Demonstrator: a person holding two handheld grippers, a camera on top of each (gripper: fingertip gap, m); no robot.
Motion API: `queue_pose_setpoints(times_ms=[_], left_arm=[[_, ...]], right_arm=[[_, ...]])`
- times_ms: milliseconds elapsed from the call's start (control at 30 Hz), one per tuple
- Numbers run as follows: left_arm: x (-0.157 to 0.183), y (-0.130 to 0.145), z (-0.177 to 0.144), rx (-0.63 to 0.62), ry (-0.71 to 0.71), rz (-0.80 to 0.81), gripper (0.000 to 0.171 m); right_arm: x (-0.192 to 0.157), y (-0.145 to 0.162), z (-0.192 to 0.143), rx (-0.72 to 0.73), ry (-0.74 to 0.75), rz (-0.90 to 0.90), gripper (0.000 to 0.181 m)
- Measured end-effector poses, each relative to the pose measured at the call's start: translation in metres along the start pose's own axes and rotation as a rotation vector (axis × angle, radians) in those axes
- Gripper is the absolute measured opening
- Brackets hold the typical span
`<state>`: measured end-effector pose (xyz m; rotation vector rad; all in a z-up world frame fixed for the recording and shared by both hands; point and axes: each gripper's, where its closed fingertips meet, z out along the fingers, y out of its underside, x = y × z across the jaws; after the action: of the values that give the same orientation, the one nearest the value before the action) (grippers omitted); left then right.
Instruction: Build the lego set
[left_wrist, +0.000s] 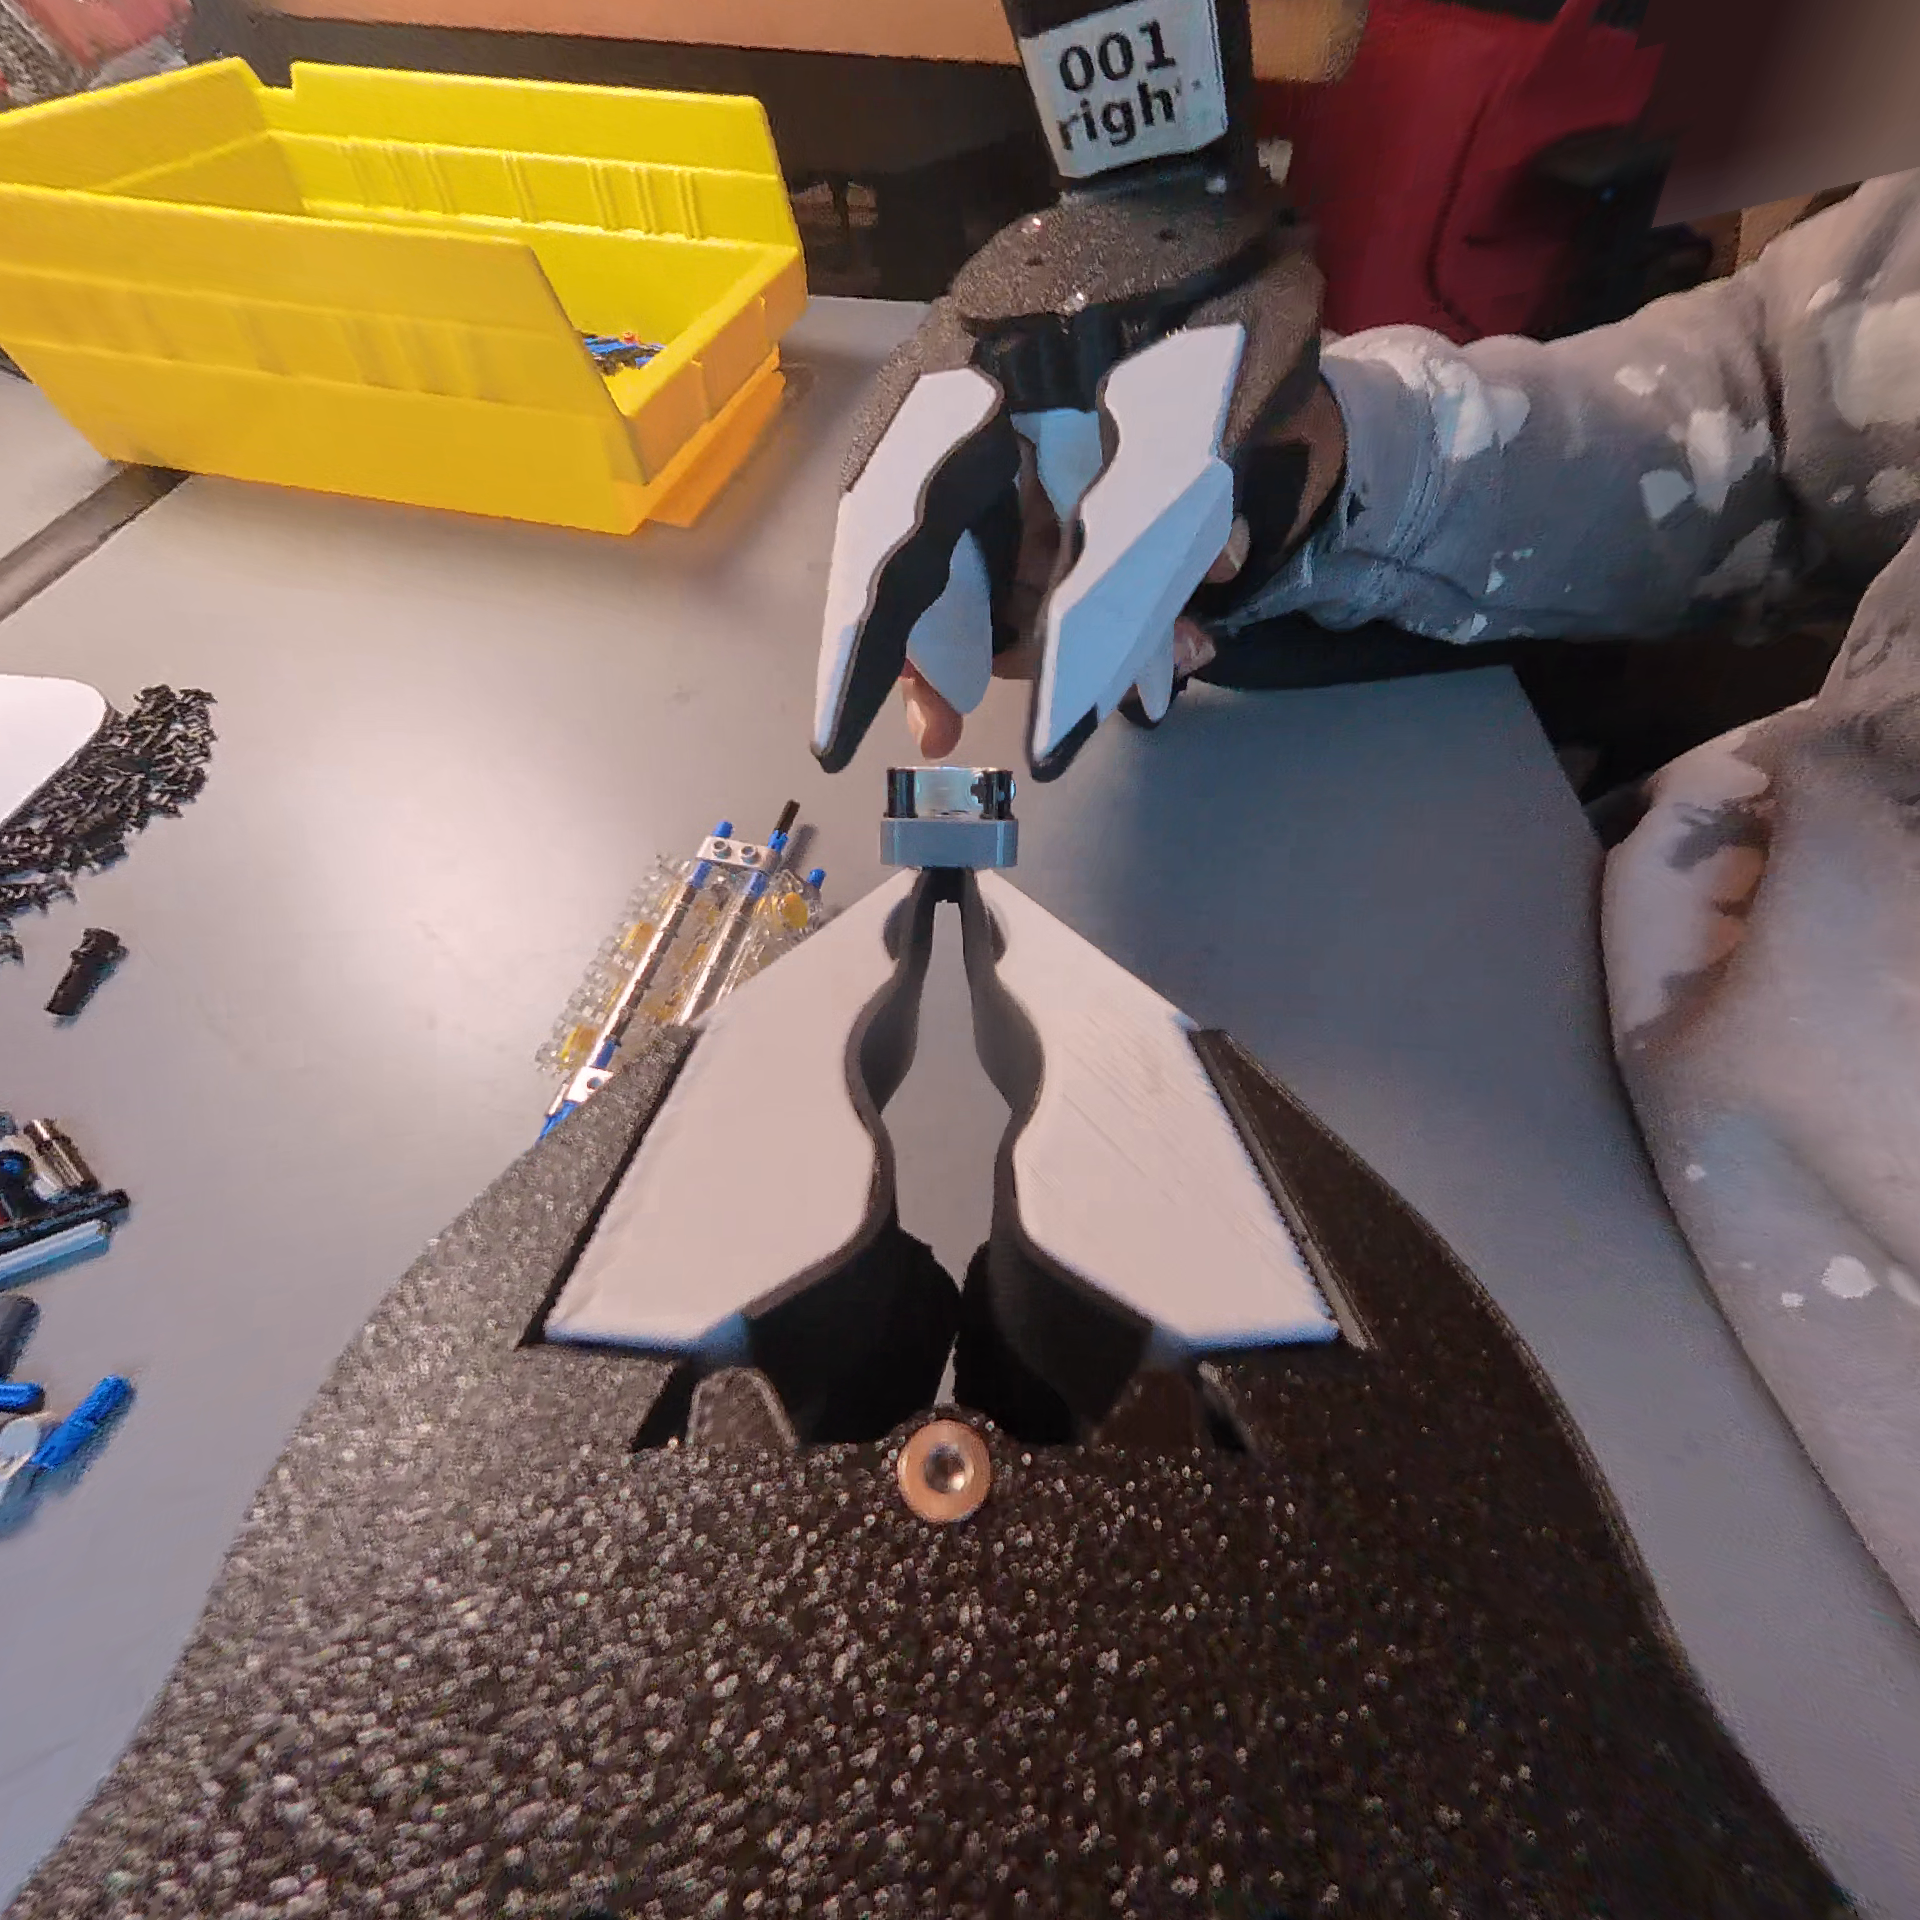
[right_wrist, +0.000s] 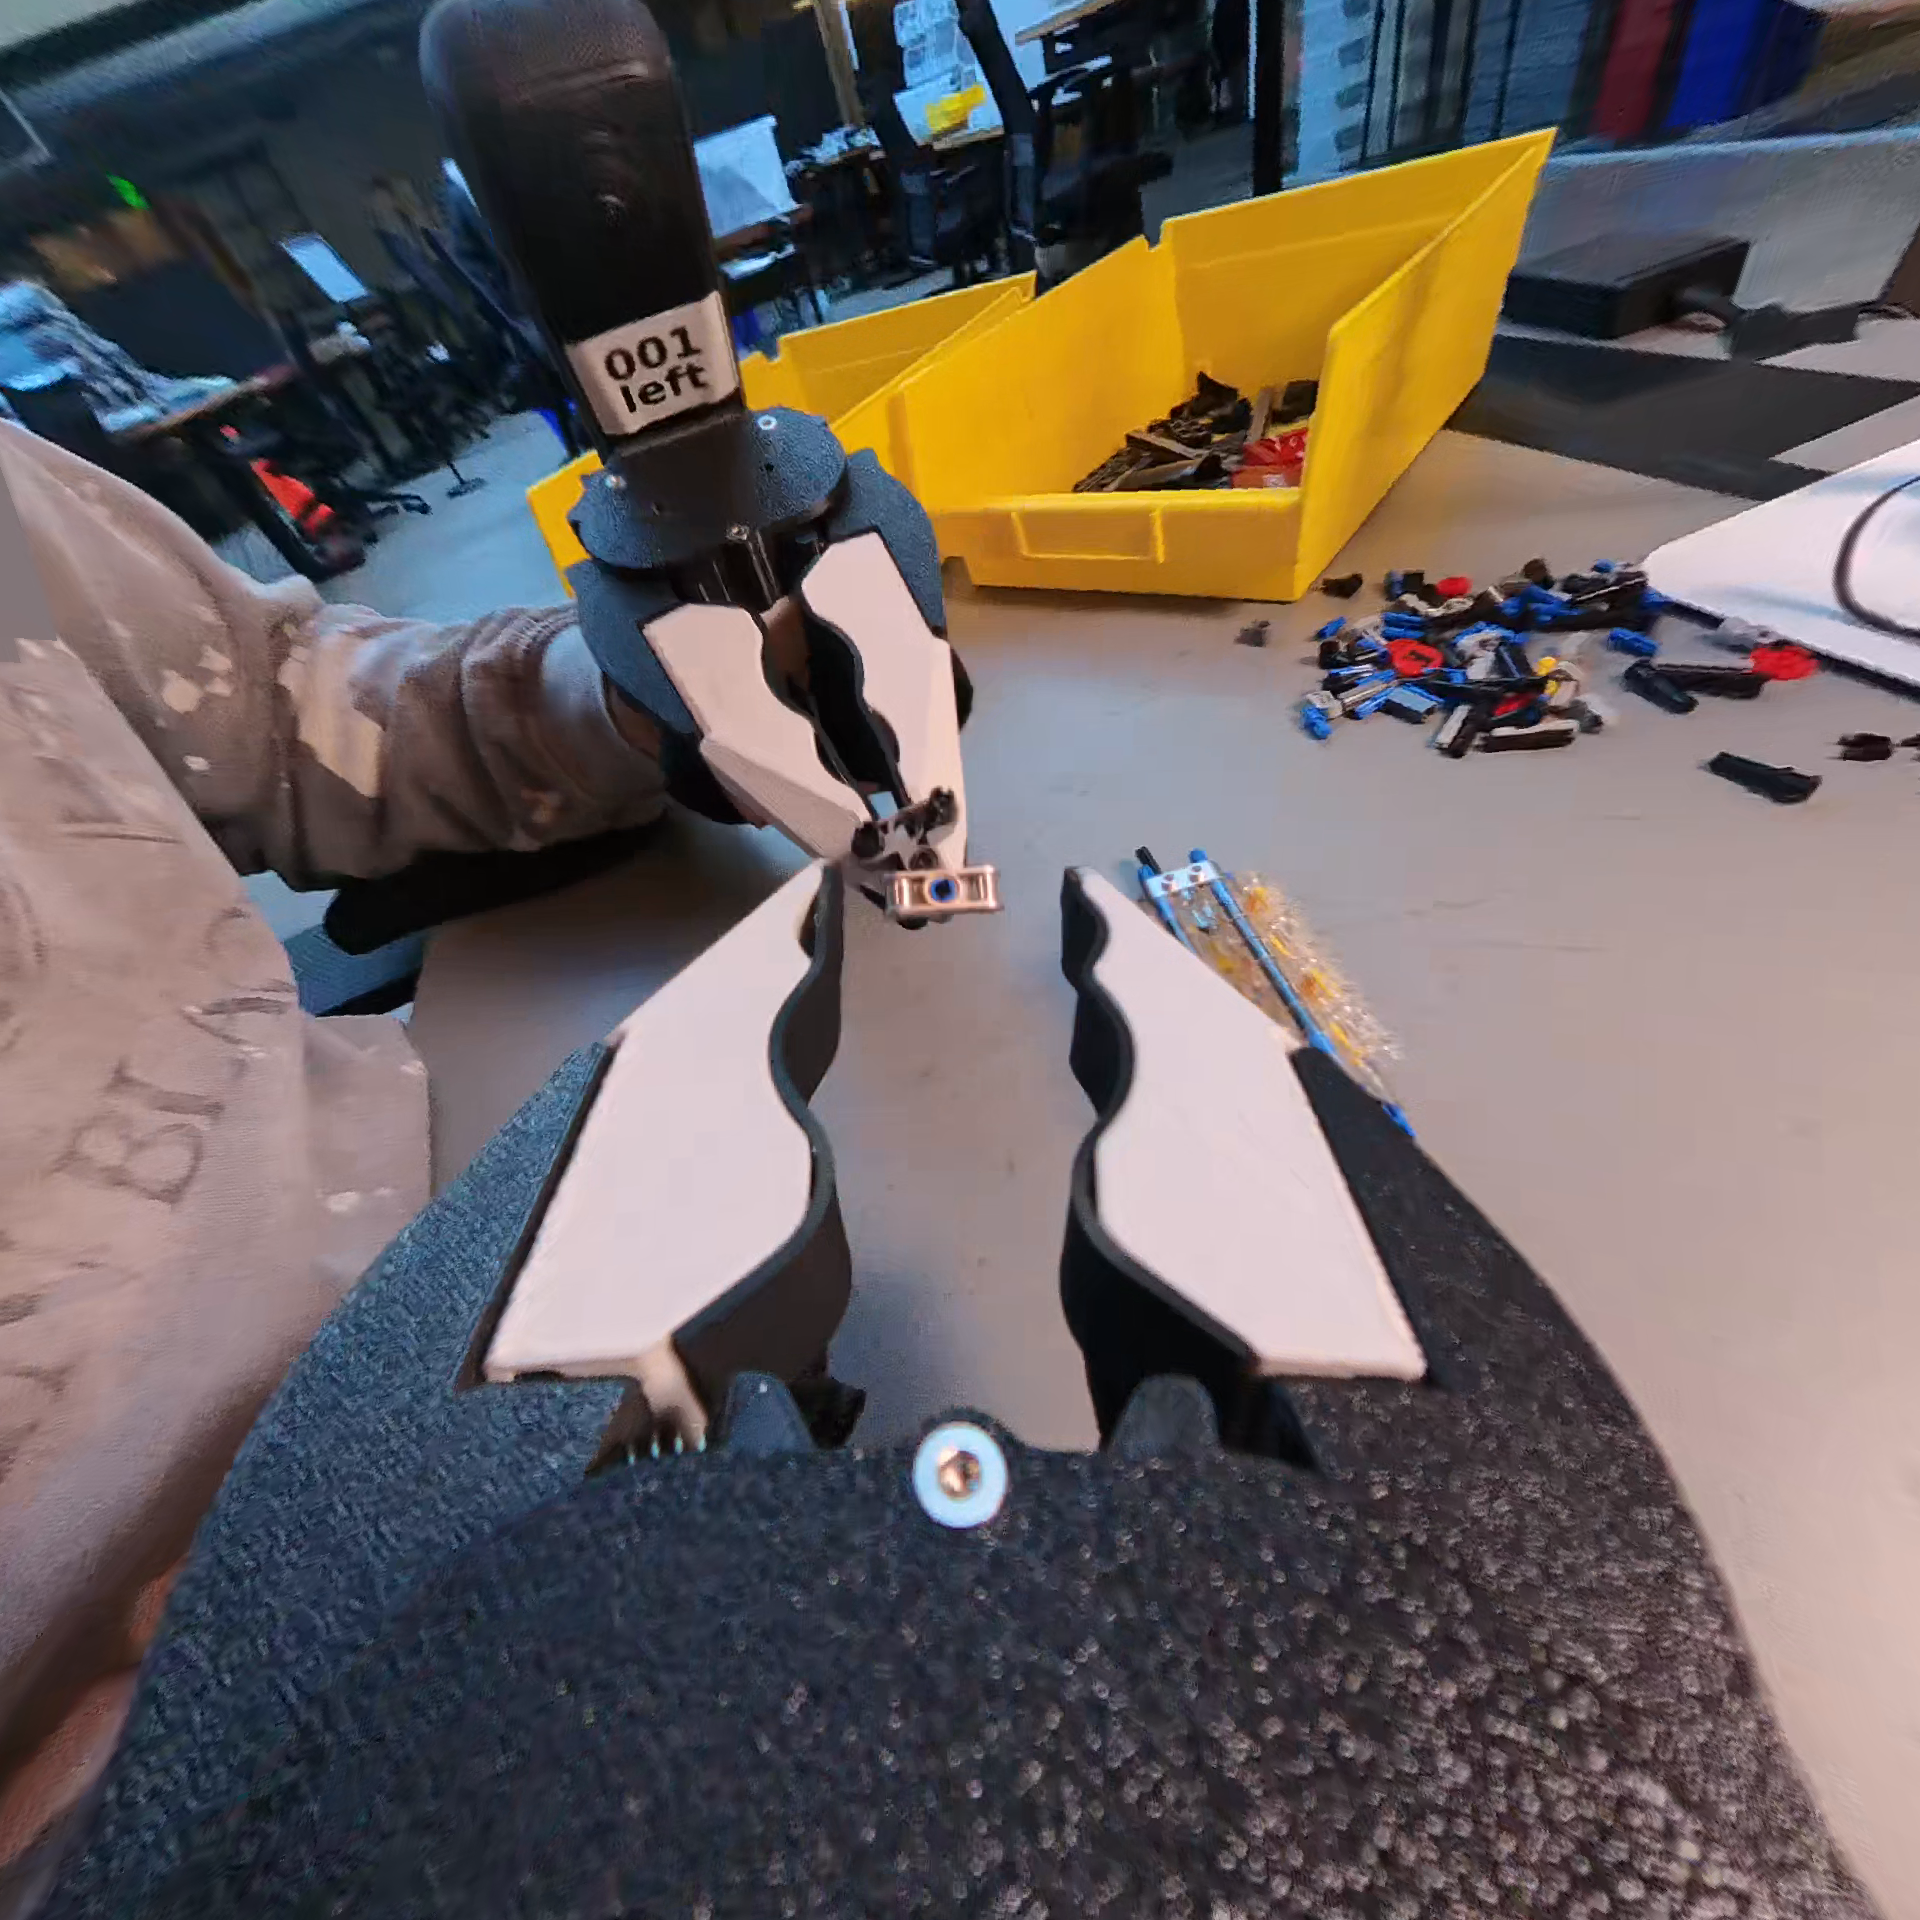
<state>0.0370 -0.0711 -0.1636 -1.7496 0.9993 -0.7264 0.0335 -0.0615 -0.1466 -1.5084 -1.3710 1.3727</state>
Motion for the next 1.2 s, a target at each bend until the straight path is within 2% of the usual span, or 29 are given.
queue_pose_setpoints(times_ms=[100, 200, 367, 600, 700, 1200], left_arm=[[0.001, 0.002, 0.002, -0.014, -0.015, 0.032, 0.002], [0.002, -0.002, 0.001, 0.003, -0.014, 0.033, 0.002], [0.007, -0.002, 0.003, 0.0, 0.003, 0.06, 0.003], [0.026, -0.001, 0.001, 0.036, 0.188, -0.062, 0.003], [0.031, -0.003, 0.0, 0.057, 0.244, -0.118, 0.003], [0.021, -0.002, 0.004, 0.038, 0.126, -0.049, 0.002]], right_arm=[[-0.005, 0.001, 0.001, -0.012, -0.009, -0.036, 0.025], [-0.006, 0.008, 0.004, -0.063, 0.005, -0.096, 0.027], [-0.009, 0.009, 0.001, -0.063, -0.008, -0.116, 0.022], [-0.027, 0.015, -0.003, -0.094, -0.094, -0.295, 0.022], [-0.032, 0.016, -0.005, -0.09, -0.119, -0.312, 0.022], [-0.02, 0.016, -0.004, -0.107, -0.064, -0.276, 0.022]])
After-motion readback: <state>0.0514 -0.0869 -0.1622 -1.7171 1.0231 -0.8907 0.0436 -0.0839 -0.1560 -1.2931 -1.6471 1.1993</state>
